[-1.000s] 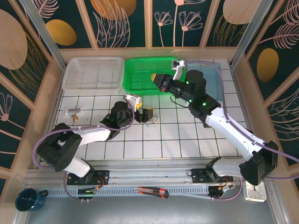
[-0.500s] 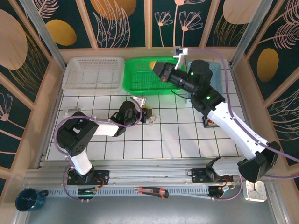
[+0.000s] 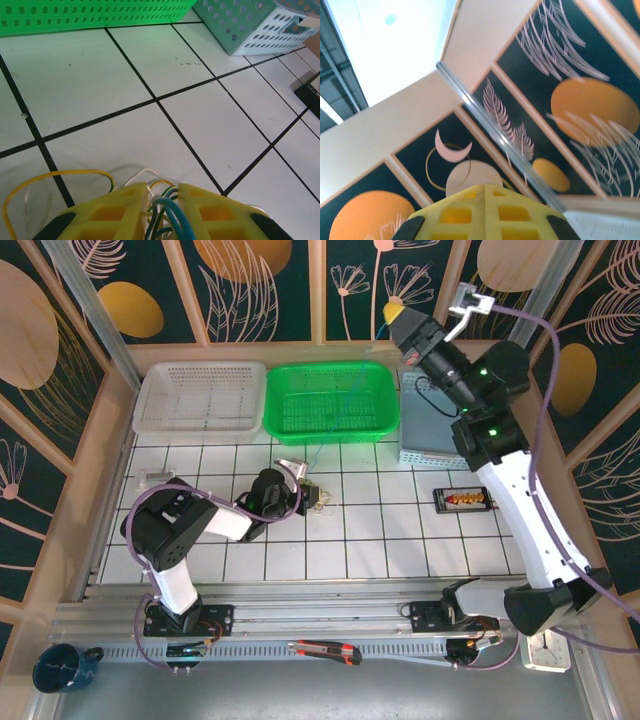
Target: Untangle the cables
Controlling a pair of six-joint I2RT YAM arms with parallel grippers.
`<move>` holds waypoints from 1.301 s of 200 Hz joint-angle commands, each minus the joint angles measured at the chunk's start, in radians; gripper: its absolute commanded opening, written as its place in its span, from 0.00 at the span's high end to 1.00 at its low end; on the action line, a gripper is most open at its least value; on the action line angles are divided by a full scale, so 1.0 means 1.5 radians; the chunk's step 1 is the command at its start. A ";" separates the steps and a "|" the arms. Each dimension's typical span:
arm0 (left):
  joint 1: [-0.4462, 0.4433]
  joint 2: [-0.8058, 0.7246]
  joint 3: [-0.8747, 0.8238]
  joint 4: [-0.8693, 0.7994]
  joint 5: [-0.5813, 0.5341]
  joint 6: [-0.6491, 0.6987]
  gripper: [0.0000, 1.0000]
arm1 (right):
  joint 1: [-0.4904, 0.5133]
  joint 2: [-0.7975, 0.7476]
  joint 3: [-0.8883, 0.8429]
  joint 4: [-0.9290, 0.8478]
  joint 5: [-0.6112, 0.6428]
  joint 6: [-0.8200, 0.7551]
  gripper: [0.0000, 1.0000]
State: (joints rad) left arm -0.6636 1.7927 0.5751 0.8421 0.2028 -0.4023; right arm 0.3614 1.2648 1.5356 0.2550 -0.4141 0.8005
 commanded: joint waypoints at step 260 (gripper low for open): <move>-0.001 -0.274 0.103 -0.253 0.026 0.047 0.01 | -0.184 -0.092 -0.087 0.061 -0.100 0.084 1.00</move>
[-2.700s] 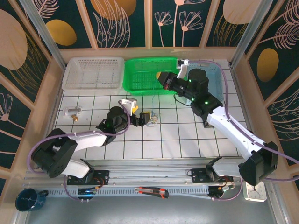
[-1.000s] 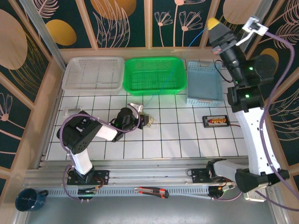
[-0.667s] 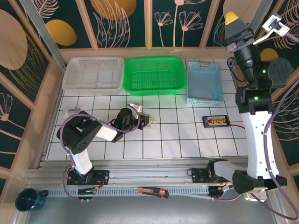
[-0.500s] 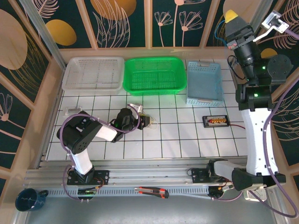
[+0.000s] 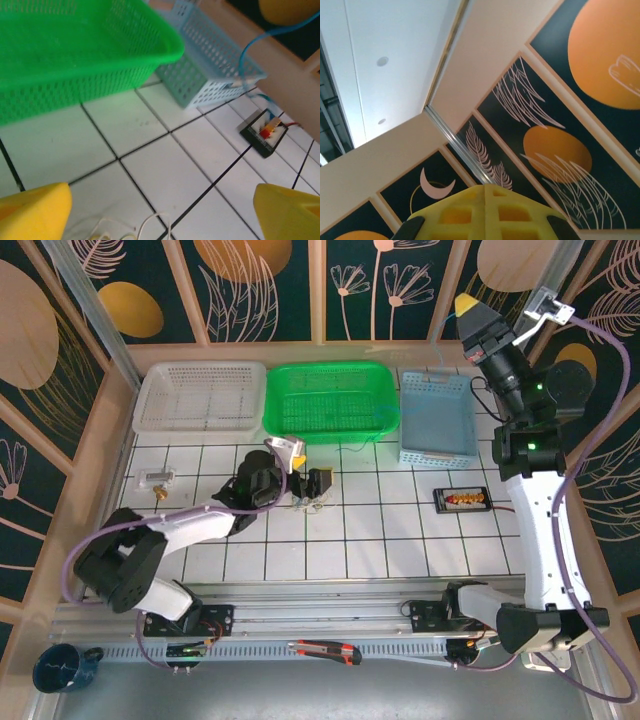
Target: Untangle the cables
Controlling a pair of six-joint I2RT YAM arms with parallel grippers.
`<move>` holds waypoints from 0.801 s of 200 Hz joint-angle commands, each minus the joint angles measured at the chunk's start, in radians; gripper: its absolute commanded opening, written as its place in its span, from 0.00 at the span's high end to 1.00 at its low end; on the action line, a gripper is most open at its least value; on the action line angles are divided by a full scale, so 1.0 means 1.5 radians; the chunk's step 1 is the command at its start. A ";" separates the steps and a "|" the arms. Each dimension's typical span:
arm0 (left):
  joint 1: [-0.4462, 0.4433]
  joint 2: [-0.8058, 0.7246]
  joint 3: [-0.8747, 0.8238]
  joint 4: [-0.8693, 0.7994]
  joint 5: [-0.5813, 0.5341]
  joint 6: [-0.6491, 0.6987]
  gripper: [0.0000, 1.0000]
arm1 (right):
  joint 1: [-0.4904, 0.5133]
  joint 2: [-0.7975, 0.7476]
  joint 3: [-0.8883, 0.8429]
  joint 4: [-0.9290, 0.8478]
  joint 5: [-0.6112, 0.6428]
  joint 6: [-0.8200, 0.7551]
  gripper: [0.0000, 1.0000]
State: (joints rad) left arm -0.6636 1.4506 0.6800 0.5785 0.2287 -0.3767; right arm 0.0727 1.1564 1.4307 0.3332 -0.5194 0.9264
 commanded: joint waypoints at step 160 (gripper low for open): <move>-0.001 -0.110 0.301 -0.160 0.157 0.051 0.09 | 0.198 0.013 -0.067 -0.088 -0.007 -0.104 1.00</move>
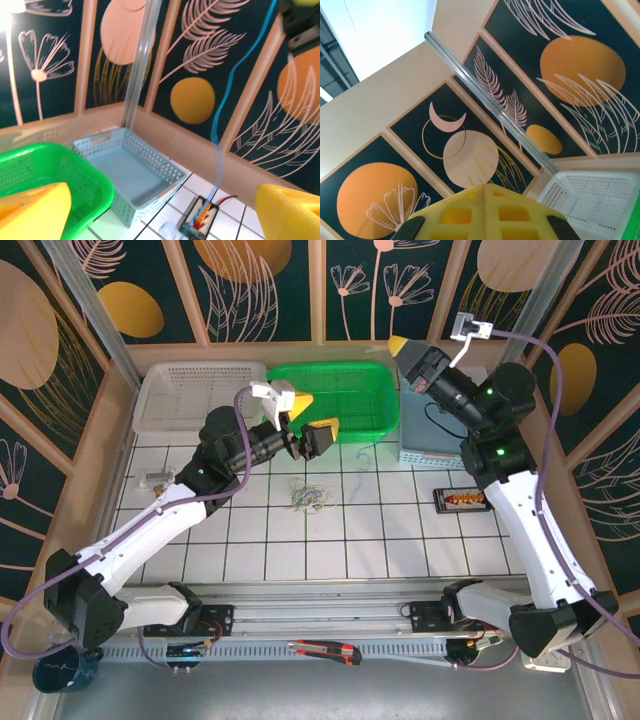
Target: Untangle the cables
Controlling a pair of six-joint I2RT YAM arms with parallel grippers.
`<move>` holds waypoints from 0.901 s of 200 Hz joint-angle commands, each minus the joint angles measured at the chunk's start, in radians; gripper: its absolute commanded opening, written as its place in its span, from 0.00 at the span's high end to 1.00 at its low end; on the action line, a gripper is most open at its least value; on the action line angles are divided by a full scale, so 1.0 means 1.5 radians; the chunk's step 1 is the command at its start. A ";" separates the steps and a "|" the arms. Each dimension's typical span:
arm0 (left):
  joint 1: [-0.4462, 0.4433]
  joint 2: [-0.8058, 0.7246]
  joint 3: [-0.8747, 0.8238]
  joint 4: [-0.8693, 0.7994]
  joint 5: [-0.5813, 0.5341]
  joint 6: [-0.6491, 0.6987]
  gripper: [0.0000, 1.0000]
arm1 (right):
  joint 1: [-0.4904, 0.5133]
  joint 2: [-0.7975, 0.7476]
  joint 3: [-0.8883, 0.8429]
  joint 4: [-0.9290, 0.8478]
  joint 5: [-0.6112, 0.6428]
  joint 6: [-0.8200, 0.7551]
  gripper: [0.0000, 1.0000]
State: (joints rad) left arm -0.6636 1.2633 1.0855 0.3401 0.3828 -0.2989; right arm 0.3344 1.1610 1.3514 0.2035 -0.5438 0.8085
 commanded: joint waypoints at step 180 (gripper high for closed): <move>-0.001 0.057 0.047 0.054 0.082 -0.035 0.23 | 0.124 0.079 0.024 -0.048 0.048 -0.092 1.00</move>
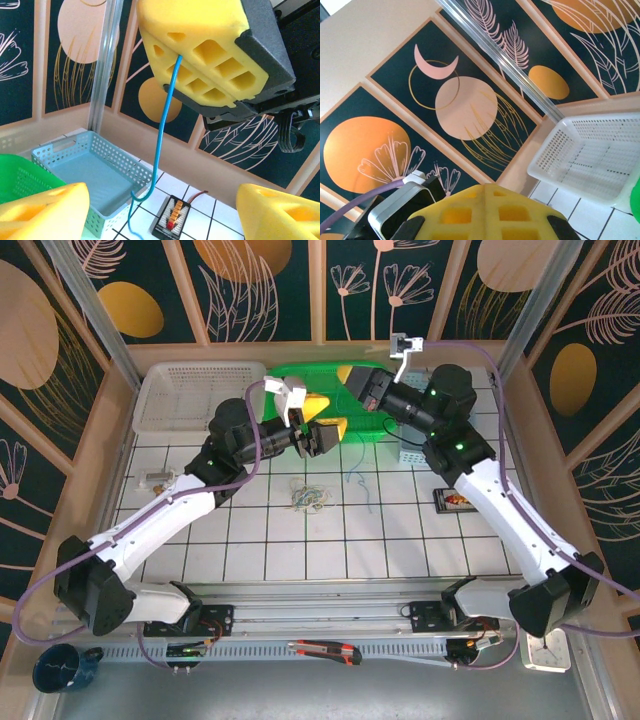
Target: Untangle the cables
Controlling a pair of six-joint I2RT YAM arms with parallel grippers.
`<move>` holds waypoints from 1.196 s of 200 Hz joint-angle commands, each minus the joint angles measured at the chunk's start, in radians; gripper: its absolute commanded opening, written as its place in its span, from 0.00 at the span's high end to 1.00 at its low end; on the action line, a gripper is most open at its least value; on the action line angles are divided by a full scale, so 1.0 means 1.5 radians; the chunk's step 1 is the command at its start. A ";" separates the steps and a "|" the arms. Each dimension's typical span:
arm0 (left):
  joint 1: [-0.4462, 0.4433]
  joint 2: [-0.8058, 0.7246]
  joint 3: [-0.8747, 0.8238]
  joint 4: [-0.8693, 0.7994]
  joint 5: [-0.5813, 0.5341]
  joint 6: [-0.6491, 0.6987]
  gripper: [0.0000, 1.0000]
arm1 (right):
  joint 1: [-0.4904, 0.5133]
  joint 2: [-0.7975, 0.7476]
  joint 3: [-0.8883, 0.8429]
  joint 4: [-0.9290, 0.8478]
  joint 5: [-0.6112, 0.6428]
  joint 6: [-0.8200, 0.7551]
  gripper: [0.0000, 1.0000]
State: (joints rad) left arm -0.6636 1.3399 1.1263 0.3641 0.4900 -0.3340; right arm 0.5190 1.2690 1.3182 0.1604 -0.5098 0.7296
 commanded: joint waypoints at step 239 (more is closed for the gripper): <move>-0.001 -0.072 -0.162 0.111 -0.091 -0.049 0.06 | -0.290 0.098 0.154 0.052 0.246 -0.176 1.00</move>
State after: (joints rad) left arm -0.6636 1.2678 0.9150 0.4622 0.3748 -0.3759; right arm 0.0986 1.4292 1.6577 0.1612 -0.2329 0.5289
